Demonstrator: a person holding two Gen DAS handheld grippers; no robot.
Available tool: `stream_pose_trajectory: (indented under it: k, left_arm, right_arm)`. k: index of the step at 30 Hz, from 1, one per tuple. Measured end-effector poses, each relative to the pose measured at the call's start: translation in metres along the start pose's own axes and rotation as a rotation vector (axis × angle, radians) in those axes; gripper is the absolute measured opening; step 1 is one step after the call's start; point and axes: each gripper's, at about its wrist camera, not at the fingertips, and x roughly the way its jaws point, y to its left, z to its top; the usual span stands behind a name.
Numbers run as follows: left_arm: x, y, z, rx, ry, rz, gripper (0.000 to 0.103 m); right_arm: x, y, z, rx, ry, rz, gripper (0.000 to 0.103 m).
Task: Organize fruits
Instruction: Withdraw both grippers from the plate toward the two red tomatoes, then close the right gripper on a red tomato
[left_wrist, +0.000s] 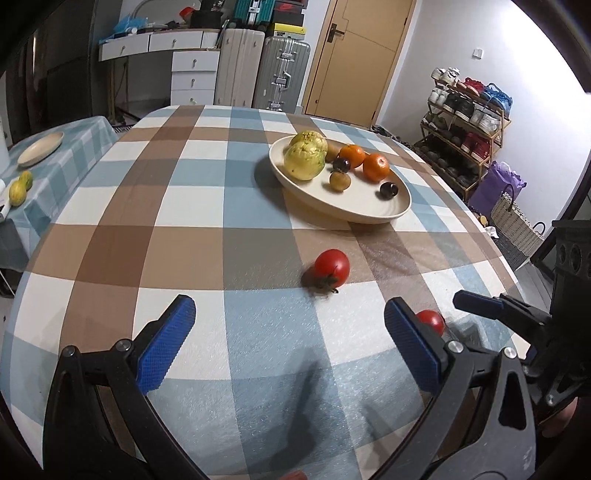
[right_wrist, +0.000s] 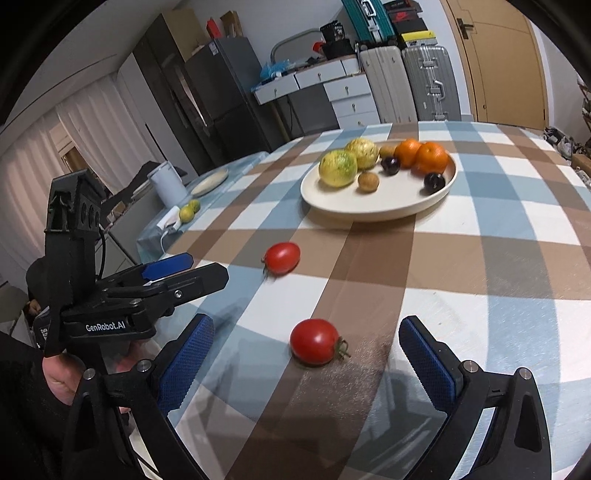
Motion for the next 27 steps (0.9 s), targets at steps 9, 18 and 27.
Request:
stream_pose_trajectory:
  k: [9,18,27]
  left_arm:
    - [0.002,0.000,0.003,0.018,0.005,0.000,0.102]
    - [0.001,0.000,0.009,0.023,0.006,0.027,0.102]
    - [0.016,-0.002,0.023,0.070,0.048,0.039,0.102]
  right_arm:
    - [0.012,0.007,-0.002,-0.028,0.050,-0.069,0.066]
    - [0.015,0.002,-0.004,-0.012,0.068,-0.061,0.033]
    - [0.000,-0.009,-0.001,0.020,0.017,-0.061,0.032]
